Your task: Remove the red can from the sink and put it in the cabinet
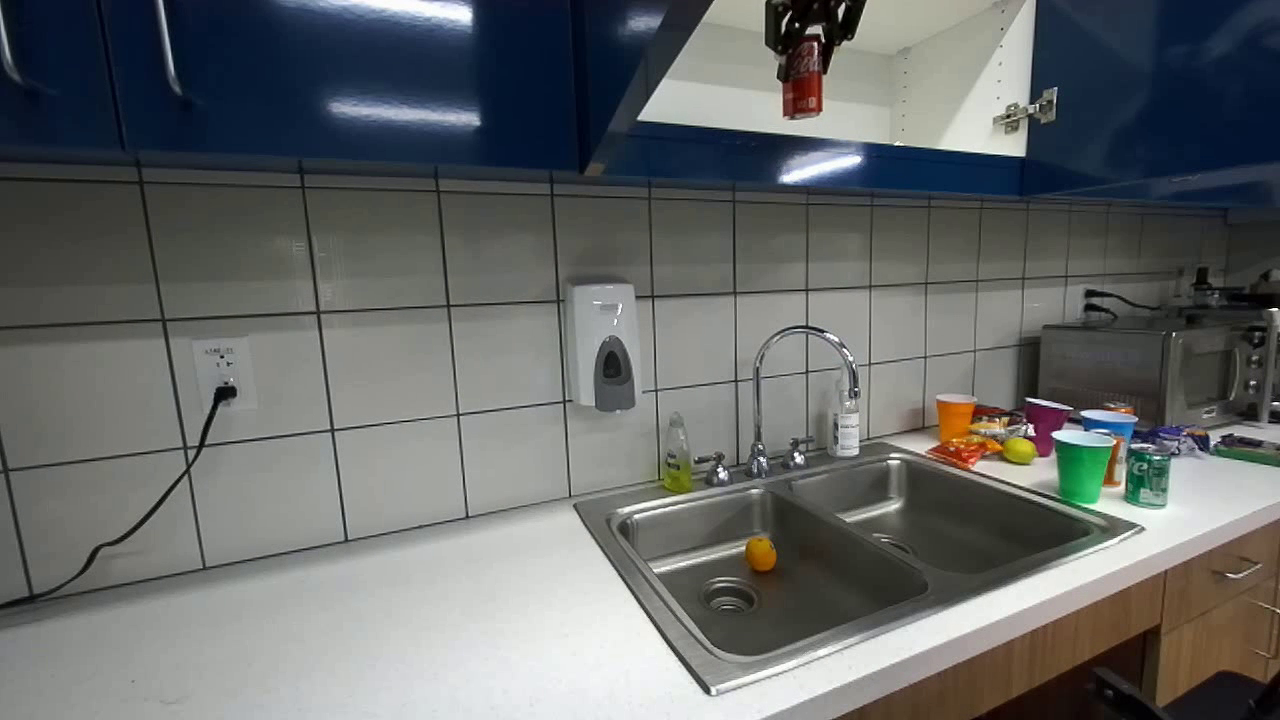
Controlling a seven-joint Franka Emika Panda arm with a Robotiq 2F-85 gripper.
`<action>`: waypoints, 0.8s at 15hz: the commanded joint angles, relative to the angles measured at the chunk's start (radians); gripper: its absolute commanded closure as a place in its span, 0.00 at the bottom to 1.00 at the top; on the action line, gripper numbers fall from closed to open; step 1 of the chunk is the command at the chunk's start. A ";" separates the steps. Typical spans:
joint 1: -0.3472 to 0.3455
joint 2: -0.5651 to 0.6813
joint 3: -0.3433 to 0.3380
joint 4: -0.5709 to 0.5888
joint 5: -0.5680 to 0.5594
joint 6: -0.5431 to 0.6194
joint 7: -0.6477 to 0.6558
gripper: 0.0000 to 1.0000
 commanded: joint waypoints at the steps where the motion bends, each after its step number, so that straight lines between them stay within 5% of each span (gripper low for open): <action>1: -0.009 0.062 0.006 0.122 -0.013 -0.007 -0.042 0.60; 12: -0.004 0.183 -0.013 0.246 -0.003 0.009 -0.051 0.60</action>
